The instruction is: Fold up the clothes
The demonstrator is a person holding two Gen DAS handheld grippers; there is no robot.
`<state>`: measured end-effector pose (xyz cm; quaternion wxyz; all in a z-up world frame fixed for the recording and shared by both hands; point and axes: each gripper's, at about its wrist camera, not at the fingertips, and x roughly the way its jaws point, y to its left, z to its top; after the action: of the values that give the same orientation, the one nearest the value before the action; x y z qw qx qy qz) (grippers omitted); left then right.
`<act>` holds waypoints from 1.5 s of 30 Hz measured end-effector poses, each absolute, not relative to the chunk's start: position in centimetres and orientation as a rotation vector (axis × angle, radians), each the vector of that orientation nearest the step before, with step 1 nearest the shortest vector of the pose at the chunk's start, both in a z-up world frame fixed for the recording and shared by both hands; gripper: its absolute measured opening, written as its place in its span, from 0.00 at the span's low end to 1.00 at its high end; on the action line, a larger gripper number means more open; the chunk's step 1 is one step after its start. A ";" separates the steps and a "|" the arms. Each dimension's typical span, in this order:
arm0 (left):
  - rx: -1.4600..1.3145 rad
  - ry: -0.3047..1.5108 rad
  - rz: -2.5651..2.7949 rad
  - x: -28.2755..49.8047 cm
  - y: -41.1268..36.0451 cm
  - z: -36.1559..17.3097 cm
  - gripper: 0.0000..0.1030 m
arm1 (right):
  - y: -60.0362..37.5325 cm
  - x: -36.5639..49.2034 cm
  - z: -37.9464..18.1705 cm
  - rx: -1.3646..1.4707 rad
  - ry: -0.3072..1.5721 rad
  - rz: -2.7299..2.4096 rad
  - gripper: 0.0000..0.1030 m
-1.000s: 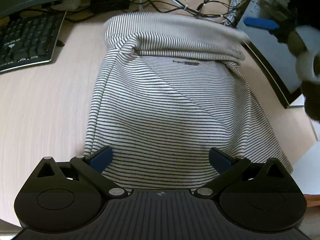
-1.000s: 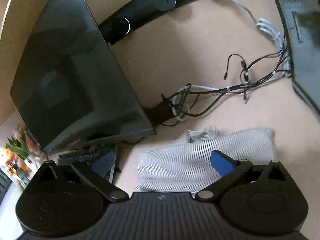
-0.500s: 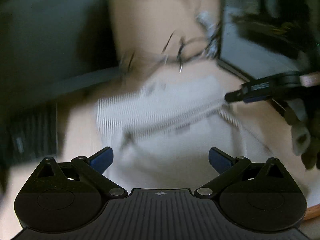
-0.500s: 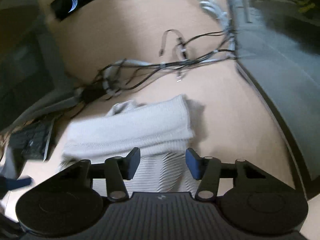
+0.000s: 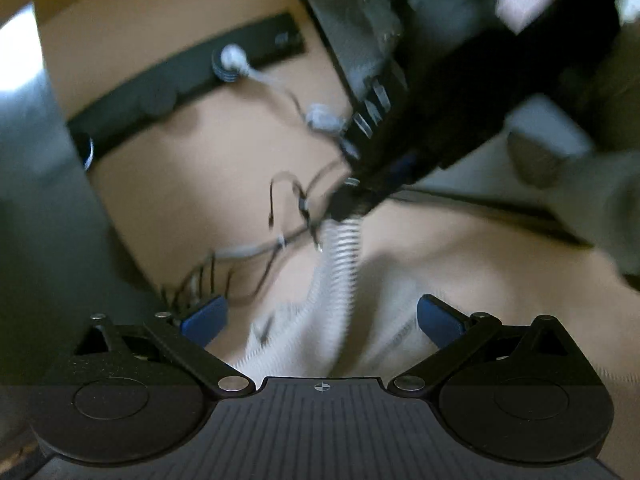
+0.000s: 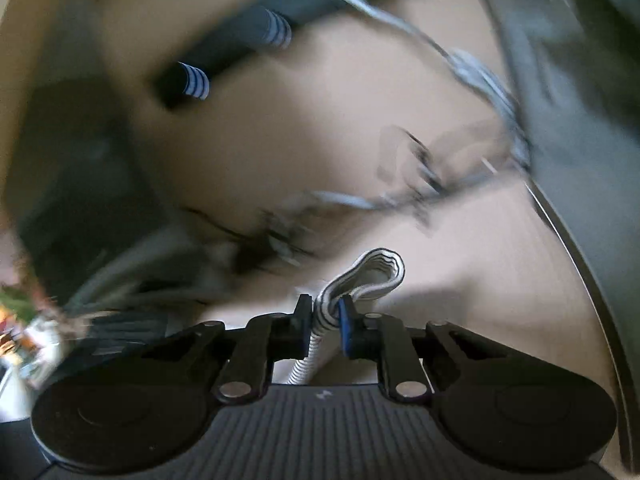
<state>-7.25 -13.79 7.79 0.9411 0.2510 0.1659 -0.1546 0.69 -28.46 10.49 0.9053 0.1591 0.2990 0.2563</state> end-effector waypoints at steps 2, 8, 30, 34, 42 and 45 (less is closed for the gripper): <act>0.494 0.321 -0.289 -6.3 -14.0 8.3 0.39 | -27.5 -0.6 12.3 0.299 0.581 0.591 0.13; 0.258 0.347 -0.031 -3.6 -6.2 11.4 0.12 | -25.8 -2.3 14.3 0.233 0.491 0.651 0.13; -0.297 0.588 0.500 -9.1 16.4 9.4 0.91 | -7.7 0.7 2.0 -0.292 0.670 0.763 0.35; -0.330 0.671 0.394 -10.8 14.5 8.2 0.91 | -5.1 1.4 -0.2 -0.372 0.683 0.754 0.35; -0.324 0.787 0.187 -7.9 11.8 5.0 0.92 | -13.3 1.4 6.2 -0.212 0.554 0.571 0.09; -0.326 0.809 0.091 -6.1 9.8 4.2 0.92 | -20.6 1.4 11.0 -0.163 0.452 0.365 0.09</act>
<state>-6.06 9.83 4.17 0.9054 -0.1577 0.3917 0.0440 1.39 -20.55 10.97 0.9548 -0.0802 0.2226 0.1797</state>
